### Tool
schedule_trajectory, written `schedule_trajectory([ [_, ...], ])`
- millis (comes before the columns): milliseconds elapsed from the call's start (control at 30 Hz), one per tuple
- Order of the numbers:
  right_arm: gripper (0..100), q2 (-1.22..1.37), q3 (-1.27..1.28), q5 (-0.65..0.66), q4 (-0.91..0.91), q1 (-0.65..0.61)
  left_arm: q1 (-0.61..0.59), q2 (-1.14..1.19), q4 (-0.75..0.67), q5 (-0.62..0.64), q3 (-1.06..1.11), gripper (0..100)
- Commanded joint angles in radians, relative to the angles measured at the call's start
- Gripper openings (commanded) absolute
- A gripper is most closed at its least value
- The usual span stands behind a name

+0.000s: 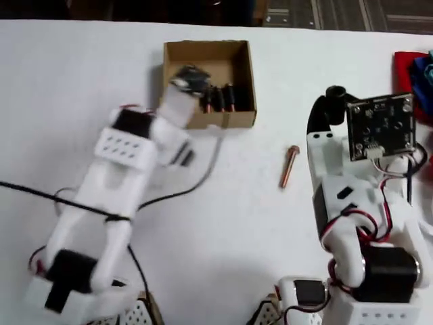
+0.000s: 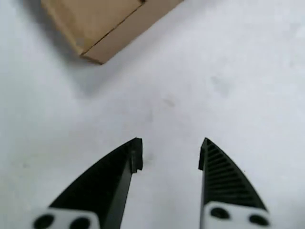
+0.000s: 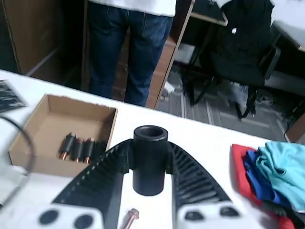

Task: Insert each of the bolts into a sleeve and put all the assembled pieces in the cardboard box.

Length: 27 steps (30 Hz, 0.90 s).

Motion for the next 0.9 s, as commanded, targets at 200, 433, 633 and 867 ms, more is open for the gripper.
schedule_trajectory([
  [200,1.9,-0.12,-0.012,0.002,-0.047,0.008,0.114,0.215,0.02,0.012,-0.203,21],
  [433,1.9,-0.156,0.003,0.0,-0.053,0.007,0.152,0.365,0.021,0.264,-0.418,21],
  [633,1.9,-0.12,0.101,0.0,-0.148,0.012,0.242,0.489,0.023,0.476,-0.512,21],
  [867,1.9,-0.122,0.107,0.003,-0.157,0.013,0.431,0.532,-0.072,0.193,-0.624,21],
])
